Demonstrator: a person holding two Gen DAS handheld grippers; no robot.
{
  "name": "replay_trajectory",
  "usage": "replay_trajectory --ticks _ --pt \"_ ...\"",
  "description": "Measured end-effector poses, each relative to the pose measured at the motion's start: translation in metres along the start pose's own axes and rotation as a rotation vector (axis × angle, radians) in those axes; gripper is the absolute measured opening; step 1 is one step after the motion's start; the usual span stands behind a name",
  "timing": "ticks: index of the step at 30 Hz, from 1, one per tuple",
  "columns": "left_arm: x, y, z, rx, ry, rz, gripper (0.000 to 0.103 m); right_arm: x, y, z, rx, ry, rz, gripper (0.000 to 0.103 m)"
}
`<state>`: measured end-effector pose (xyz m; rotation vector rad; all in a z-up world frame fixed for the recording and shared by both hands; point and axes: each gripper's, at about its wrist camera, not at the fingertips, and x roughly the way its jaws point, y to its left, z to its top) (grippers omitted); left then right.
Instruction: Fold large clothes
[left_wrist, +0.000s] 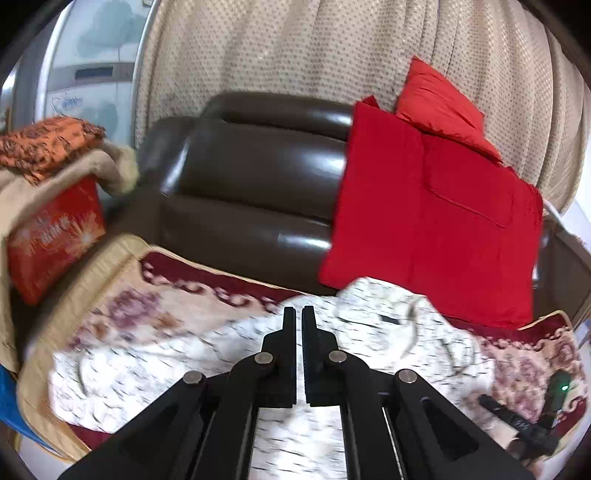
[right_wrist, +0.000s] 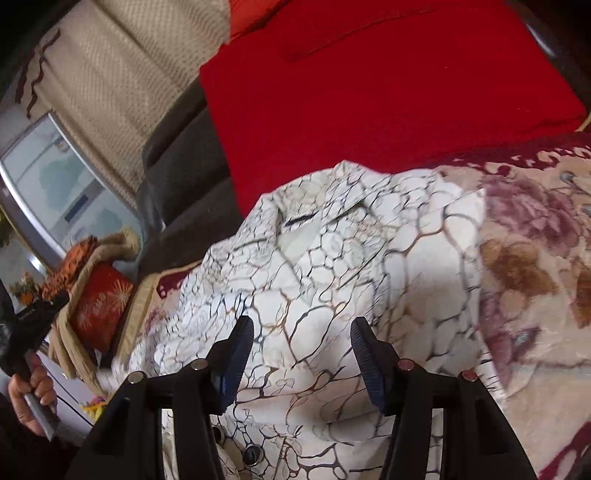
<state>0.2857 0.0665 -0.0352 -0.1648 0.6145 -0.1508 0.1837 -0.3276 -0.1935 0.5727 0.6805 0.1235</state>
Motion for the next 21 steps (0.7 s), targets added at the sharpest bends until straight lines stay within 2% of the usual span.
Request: replay_trajectory --ticks 1,2,3,5,6,8,10,14,17,21 --pt "0.004 0.004 -0.006 -0.04 0.026 -0.016 0.004 -0.002 -0.003 0.002 0.007 0.001 0.008 0.058" --pt "0.007 0.011 -0.014 -0.075 0.053 -0.021 0.013 -0.003 -0.004 0.003 0.011 0.004 0.012 0.058" --pt "0.015 0.029 -0.028 -0.136 0.097 -0.002 0.037 -0.003 -0.006 0.004 0.017 0.01 0.018 0.058" --pt "0.024 0.065 -0.054 -0.236 0.146 0.076 0.067 -0.002 -0.008 0.004 0.023 0.025 0.027 0.058" --pt "0.026 0.099 -0.077 -0.323 0.163 0.138 0.067 -0.002 -0.007 0.003 0.022 0.032 0.031 0.058" --pt "0.025 0.145 -0.106 -0.439 0.175 0.192 0.067 0.0 -0.005 0.001 0.012 0.042 0.035 0.058" --pt "0.02 0.208 -0.137 -0.601 0.183 0.27 0.067 0.004 -0.002 -0.001 0.0 0.052 0.04 0.058" --pt "0.01 0.287 -0.168 -0.836 0.135 0.306 0.067 0.015 0.008 -0.008 -0.026 0.075 0.033 0.058" --pt "0.01 0.319 -0.175 -0.919 0.087 0.265 0.067 0.028 0.019 -0.014 -0.054 0.098 0.024 0.058" --pt "0.025 0.345 -0.183 -1.03 0.071 0.181 0.066 0.043 0.034 -0.022 -0.096 0.113 0.009 0.058"
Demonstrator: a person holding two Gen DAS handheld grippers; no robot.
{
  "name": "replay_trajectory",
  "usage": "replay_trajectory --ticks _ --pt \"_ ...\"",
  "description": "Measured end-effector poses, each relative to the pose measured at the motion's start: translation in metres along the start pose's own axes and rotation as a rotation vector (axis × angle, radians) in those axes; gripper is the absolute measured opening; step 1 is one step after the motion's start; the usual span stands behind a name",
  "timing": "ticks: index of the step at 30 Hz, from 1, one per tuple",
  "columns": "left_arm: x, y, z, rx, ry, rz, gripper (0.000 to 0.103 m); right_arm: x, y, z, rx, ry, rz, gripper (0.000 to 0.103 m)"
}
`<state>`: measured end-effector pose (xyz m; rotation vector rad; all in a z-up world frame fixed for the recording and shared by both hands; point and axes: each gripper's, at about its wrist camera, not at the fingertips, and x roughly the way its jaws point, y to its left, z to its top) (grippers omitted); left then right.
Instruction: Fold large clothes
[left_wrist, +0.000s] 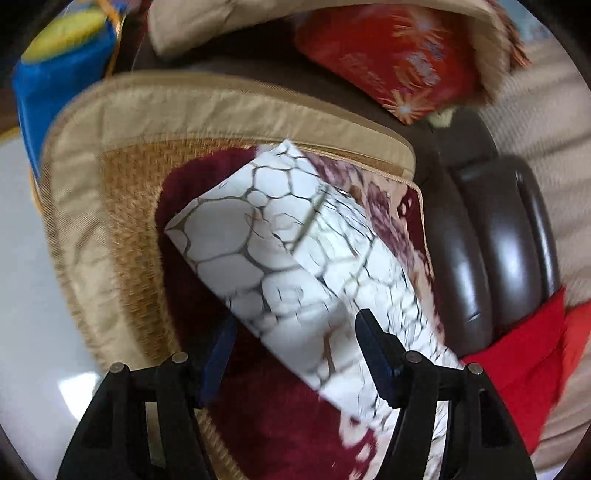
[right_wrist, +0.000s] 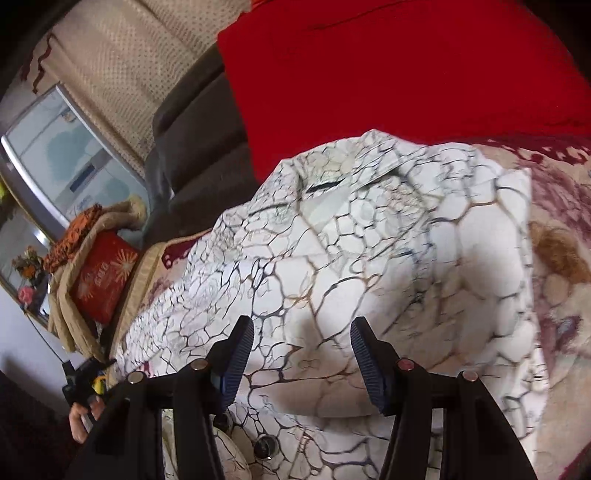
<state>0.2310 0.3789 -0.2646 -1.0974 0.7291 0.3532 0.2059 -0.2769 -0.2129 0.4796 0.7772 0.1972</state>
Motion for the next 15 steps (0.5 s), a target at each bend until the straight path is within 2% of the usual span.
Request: replay_trajectory --ticks 2,4,6,7,10,11,12,13,15 --pt "0.01 0.005 0.005 -0.03 -0.011 -0.036 0.066 0.007 0.008 -0.001 -0.024 0.0 -0.008 0.058" --pt "0.011 0.004 0.01 -0.021 -0.039 -0.066 0.061 0.013 0.015 -0.002 -0.046 -0.001 -0.018 0.058" --pt "0.01 -0.001 0.013 0.004 -0.053 -0.1 0.033 0.018 0.021 -0.003 -0.066 0.001 -0.025 0.058" --pt "0.014 -0.007 0.016 0.015 -0.049 -0.104 0.03 0.021 0.025 -0.004 -0.079 0.002 -0.029 0.058" --pt "0.023 -0.017 0.02 0.047 -0.057 -0.093 0.029 0.026 0.031 -0.006 -0.104 0.004 -0.037 0.058" --pt "0.026 -0.018 0.021 0.051 -0.059 -0.084 0.031 0.027 0.033 -0.007 -0.11 0.004 -0.038 0.058" --pt "0.029 -0.02 0.021 0.048 -0.062 -0.081 0.038 0.028 0.034 -0.007 -0.116 0.004 -0.04 0.058" --pt "0.025 -0.018 0.02 0.046 -0.063 -0.085 0.041 0.028 0.035 -0.007 -0.124 0.001 -0.047 0.058" --pt "0.029 -0.024 0.019 0.064 -0.073 -0.06 0.041 0.028 0.035 -0.008 -0.131 -0.004 -0.057 0.058"
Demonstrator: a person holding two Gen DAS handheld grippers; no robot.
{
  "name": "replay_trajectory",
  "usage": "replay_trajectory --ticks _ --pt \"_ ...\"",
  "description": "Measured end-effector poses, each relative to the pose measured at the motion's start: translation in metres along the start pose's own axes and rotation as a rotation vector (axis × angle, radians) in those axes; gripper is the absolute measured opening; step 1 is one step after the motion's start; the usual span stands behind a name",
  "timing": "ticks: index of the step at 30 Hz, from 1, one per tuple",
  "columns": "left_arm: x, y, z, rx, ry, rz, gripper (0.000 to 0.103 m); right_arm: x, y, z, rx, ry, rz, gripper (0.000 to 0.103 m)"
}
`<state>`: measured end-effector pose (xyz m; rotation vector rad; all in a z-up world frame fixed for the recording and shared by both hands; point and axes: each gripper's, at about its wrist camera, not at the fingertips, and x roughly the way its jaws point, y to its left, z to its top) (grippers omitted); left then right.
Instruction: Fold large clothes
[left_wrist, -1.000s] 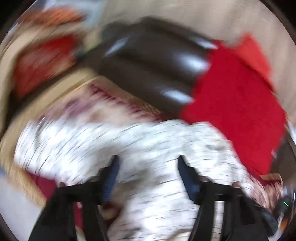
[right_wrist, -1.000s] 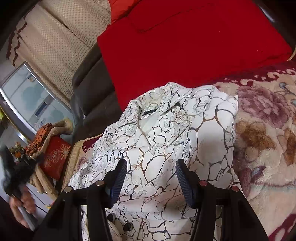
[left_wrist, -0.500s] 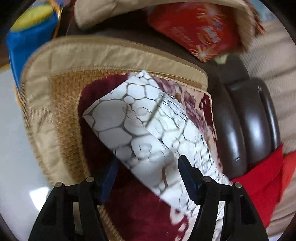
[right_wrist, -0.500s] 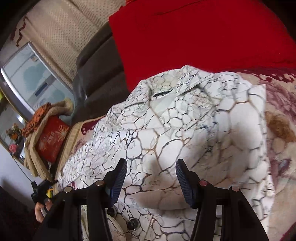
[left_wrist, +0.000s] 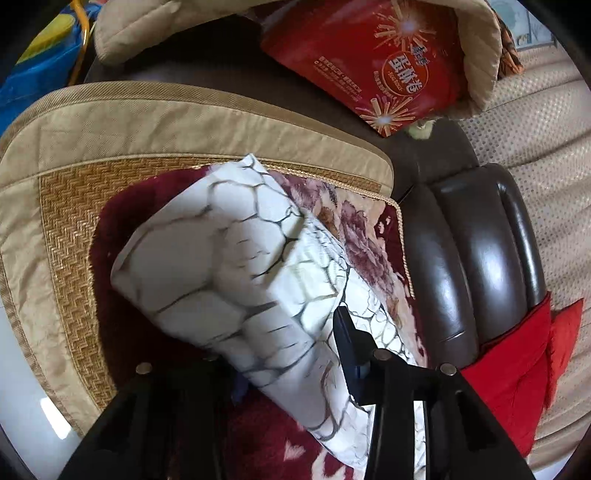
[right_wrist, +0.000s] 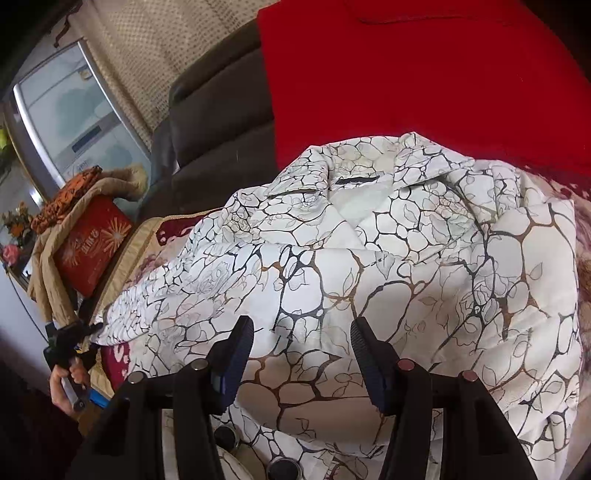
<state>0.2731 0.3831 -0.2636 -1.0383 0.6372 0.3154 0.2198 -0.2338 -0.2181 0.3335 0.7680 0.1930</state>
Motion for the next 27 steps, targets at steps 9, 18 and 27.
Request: replay_trajectory --ticks 9,18,27 --pt "-0.041 -0.099 -0.013 0.338 -0.092 0.029 0.006 -0.016 -0.022 0.005 0.057 -0.048 -0.021 0.058" --pt "-0.11 -0.291 -0.153 0.877 -0.022 -0.256 0.006 -0.048 -0.069 0.014 0.233 -0.114 0.009 0.058" --pt "-0.124 -0.381 -0.349 1.203 0.327 -0.487 0.055 -0.093 -0.118 0.025 0.338 -0.23 0.01 0.058"
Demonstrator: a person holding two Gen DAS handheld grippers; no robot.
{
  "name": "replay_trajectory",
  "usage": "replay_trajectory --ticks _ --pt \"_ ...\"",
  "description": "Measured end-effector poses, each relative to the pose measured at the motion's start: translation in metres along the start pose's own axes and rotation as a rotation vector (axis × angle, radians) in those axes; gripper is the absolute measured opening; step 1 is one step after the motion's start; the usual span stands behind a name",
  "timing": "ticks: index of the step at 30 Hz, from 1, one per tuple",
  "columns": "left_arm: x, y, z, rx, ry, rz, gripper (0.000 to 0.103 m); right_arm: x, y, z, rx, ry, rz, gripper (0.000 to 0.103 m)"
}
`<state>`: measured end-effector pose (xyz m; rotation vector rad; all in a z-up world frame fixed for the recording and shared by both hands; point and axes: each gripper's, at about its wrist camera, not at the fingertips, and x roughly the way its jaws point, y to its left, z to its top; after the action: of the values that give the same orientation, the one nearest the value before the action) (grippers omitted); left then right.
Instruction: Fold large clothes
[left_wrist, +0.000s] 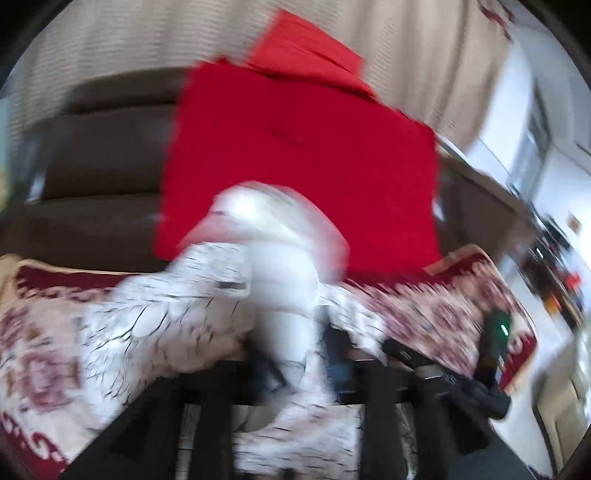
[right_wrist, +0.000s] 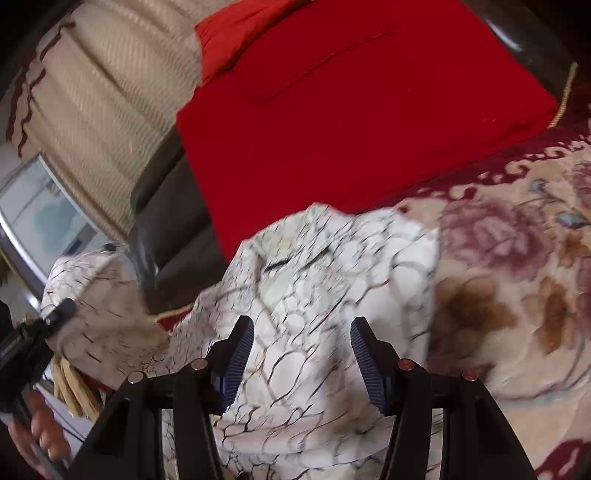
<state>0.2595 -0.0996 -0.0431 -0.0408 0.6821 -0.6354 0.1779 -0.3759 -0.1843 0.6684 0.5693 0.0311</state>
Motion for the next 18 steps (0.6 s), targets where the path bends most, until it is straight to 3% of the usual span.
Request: replay_trajectory --ticks 2,3,5,7,12,15,18 --pt "-0.005 -0.006 -0.003 0.018 -0.054 -0.024 0.074 -0.004 -0.008 0.006 0.034 0.005 0.024 0.06" --pt "-0.01 -0.005 -0.005 0.024 -0.08 -0.021 0.078 -0.003 -0.011 0.008 0.047 0.015 0.04 0.06" --pt "-0.019 0.002 -0.009 0.018 -0.113 0.015 0.079 -0.002 -0.012 0.01 0.057 0.038 0.066 0.062" --pt "-0.022 0.027 -0.013 -0.01 -0.123 0.113 0.079 0.003 -0.01 0.009 0.048 0.062 0.079 0.062" --pt "0.0 0.097 -0.04 -0.141 -0.031 0.363 0.079 0.02 -0.002 0.005 0.041 0.099 0.087 0.062" --pt "0.016 0.133 -0.064 -0.217 0.039 0.436 0.079 0.032 0.015 -0.002 -0.015 0.118 0.078 0.062" --pt "0.043 0.149 -0.088 -0.24 0.102 0.483 0.079 0.039 0.041 -0.016 -0.151 0.105 0.053 0.062"
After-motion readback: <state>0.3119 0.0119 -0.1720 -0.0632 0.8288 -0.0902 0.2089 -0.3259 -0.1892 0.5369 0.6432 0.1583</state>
